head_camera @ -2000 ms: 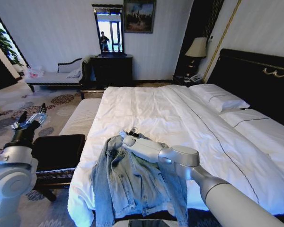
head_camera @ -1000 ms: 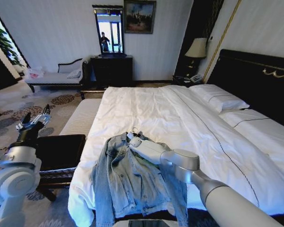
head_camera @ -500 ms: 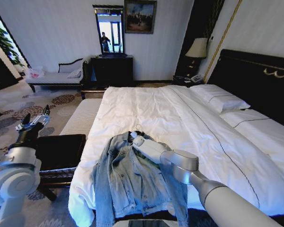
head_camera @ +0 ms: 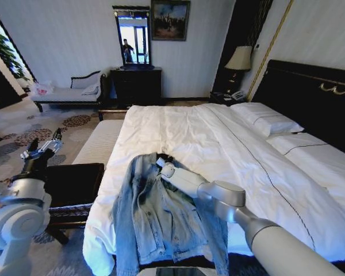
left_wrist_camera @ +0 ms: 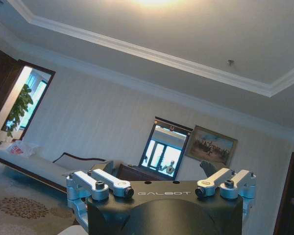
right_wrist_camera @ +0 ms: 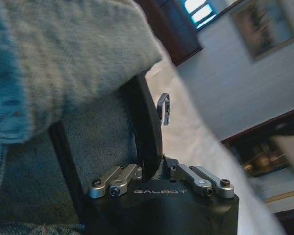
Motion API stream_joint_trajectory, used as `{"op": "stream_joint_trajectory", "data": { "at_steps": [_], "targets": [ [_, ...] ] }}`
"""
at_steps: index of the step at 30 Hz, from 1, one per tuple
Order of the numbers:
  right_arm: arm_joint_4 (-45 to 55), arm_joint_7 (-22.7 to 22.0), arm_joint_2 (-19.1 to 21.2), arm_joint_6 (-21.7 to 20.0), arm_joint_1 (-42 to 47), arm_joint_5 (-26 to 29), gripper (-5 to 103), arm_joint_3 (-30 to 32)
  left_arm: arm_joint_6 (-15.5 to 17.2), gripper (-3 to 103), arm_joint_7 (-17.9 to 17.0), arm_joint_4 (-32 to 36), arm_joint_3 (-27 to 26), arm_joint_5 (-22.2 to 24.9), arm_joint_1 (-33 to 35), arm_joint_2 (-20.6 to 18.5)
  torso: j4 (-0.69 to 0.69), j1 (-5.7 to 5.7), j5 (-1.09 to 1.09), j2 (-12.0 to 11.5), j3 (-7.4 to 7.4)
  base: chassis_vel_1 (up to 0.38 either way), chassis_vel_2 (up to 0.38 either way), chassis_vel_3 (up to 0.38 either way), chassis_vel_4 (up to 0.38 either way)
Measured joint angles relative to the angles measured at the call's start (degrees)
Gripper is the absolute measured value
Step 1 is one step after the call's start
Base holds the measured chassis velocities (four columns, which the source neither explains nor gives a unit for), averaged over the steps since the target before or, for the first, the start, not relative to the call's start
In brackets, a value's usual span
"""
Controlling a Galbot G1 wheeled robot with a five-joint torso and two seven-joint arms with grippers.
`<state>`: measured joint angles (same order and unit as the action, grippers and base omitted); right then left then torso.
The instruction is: Pick up the clothes from the bed and hang them on the clothes hanger.
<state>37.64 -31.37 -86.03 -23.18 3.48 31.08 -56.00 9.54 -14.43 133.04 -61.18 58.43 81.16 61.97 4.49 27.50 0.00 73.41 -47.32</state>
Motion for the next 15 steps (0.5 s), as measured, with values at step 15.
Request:
{"op": "stream_joint_trajectory", "data": {
  "at_steps": [15],
  "targets": [
    [21.5, -11.1, 9.3, 9.1, 0.1, -10.0, 20, 10.7, 0.0, 100, -0.1, 1.2, -1.0, 0.1, 1.1, -0.2, -0.02, 0.01, 0.00, 0.0, 0.01, 0.000, 0.000, 0.000, 0.000]
  ]
}}
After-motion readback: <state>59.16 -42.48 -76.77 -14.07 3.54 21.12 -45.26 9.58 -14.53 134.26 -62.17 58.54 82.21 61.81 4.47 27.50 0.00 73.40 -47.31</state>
